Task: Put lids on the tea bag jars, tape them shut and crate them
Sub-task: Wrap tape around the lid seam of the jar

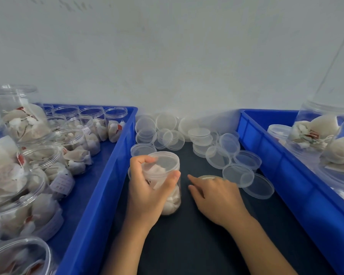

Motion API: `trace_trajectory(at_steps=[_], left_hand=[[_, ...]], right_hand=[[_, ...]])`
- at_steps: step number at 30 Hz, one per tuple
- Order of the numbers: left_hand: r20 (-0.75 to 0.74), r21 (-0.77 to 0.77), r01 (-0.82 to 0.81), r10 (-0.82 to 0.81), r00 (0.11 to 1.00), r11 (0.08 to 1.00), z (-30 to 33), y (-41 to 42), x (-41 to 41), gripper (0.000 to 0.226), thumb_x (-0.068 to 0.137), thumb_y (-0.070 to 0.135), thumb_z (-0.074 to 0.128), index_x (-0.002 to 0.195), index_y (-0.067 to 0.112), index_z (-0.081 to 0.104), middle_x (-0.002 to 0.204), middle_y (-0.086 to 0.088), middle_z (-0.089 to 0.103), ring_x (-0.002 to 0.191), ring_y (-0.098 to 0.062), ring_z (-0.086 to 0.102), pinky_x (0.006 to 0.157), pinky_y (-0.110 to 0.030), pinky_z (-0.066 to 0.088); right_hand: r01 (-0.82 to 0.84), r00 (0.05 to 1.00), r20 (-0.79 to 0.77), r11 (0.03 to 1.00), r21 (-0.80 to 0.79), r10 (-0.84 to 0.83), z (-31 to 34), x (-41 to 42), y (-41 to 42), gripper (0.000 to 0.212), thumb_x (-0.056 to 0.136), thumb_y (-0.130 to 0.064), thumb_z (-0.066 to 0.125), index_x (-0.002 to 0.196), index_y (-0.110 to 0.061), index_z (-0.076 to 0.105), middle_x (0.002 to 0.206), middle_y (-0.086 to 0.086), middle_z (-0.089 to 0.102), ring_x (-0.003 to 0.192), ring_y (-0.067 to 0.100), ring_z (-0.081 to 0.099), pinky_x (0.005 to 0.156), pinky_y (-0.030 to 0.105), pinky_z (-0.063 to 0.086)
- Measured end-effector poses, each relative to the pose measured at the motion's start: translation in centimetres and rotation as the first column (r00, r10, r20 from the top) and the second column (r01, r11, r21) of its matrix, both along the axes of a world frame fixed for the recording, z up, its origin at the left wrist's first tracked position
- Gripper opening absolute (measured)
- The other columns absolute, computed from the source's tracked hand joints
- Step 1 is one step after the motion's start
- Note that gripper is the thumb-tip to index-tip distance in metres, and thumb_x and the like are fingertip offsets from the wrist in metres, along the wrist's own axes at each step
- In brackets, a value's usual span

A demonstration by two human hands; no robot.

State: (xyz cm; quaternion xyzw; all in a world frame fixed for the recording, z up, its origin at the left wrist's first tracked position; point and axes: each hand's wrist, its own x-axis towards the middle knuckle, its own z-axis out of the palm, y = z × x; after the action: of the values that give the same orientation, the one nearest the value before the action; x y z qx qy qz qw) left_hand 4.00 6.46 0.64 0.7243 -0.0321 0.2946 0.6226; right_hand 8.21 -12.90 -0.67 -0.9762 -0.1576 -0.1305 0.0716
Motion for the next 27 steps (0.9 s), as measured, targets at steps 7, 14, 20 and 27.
trace_trajectory(at_steps=[7,14,20,27], left_hand=[[0.023,0.146,0.047,-0.051,0.998,0.988,-1.0,0.0,0.1,0.062,0.068,0.058,0.086,0.115,0.047,0.047,0.118,0.022,0.061,0.119,-0.004,0.06,0.088,-0.006,0.042],[0.055,0.136,0.073,-0.081,0.995,0.988,-0.8,-0.3,0.1,0.06,0.072,0.06,0.084,0.115,0.044,0.046,0.119,0.026,0.056,0.12,0.0,0.056,0.091,-0.008,0.043],[-0.03,0.219,0.244,-0.244,0.969,0.945,-1.3,-1.0,-0.4,0.109,0.069,0.026,0.096,0.142,0.057,0.021,0.13,0.039,0.053,0.116,0.001,0.067,0.084,-0.02,0.06],[-0.126,0.19,0.24,-0.219,0.968,0.952,-1.9,-2.1,0.1,0.095,0.062,0.031,0.1,0.134,0.059,0.044,0.125,0.038,0.061,0.111,0.012,0.065,0.079,-0.007,0.055]], right_hand=[[-0.015,0.998,0.058,1.0,-0.017,0.016,0.5,-0.6,0.5,0.045,0.105,-0.058,0.036,0.146,-0.05,0.053,0.108,-0.017,0.071,0.107,0.012,0.063,0.071,0.033,0.039],[-0.123,0.992,0.035,0.854,0.505,0.122,3.3,-1.4,0.4,0.038,0.109,-0.044,0.045,0.142,-0.042,0.063,0.116,-0.02,0.062,0.112,0.003,0.056,0.097,0.028,0.047],[-0.212,0.929,-0.149,0.817,0.537,0.34,5.9,-2.7,2.1,0.075,0.084,-0.067,0.071,0.152,-0.055,0.041,0.144,-0.029,0.044,0.13,-0.007,0.048,0.106,0.024,0.045],[-0.139,0.975,-0.079,0.844,0.518,0.208,7.2,-3.3,0.9,0.077,0.081,-0.066,0.077,0.149,-0.052,0.044,0.139,-0.023,0.05,0.127,0.0,0.051,0.109,0.036,0.048]])
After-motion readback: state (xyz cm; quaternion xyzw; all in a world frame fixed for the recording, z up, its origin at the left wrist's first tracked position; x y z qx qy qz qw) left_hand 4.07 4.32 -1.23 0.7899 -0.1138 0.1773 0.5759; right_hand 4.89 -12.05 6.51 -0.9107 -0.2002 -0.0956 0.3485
